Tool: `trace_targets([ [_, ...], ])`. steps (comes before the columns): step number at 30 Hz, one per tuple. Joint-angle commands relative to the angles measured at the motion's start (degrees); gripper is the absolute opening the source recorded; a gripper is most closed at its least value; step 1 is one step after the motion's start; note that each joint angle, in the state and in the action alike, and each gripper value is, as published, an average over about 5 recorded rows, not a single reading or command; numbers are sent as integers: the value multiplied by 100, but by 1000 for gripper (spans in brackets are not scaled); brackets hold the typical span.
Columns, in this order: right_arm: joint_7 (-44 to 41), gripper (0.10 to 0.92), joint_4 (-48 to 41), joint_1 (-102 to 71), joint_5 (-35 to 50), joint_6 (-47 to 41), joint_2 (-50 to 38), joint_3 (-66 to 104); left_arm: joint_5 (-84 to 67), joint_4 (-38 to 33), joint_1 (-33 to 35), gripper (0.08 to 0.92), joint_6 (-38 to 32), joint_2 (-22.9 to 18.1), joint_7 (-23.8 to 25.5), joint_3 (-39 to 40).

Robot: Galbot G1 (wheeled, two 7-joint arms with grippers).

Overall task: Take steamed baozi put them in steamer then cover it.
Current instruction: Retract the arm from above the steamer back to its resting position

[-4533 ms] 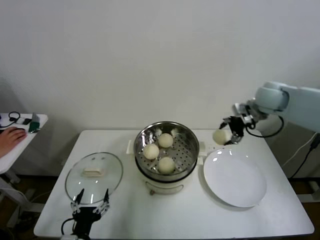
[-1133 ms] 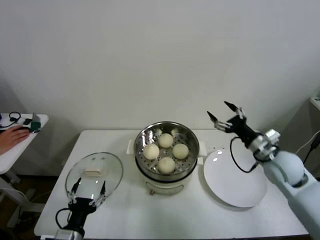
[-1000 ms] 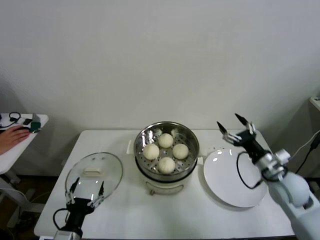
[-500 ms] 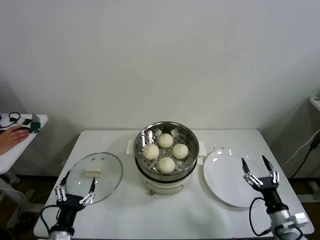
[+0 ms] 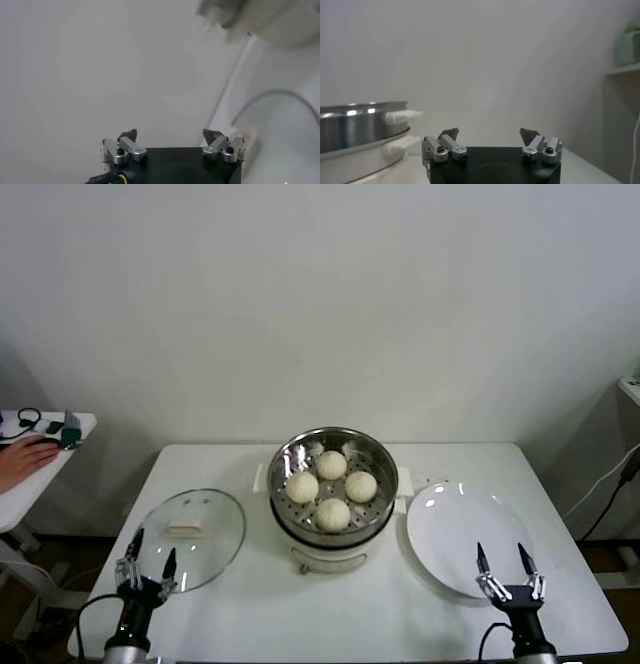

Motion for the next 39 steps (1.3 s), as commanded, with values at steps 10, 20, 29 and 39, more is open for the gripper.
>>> trace_targets([
  [10,90,823,-217,-167,-187,199,350,-164,1951,1811,-1538,823,477,194,-337,356],
  [20,81,823,-114,-255,-201,193,406,-116,2090,2445,-2049,823,482,284,-308,490],
  [29,73,823,-77,-260,-191,184,437,-47,2148,2805,-2290,823,482,373,-286,560],
  [39,76,823,-100,-257,-188,189,462,-40,2115,2877,-2417,823,484,421,-288,664],
])
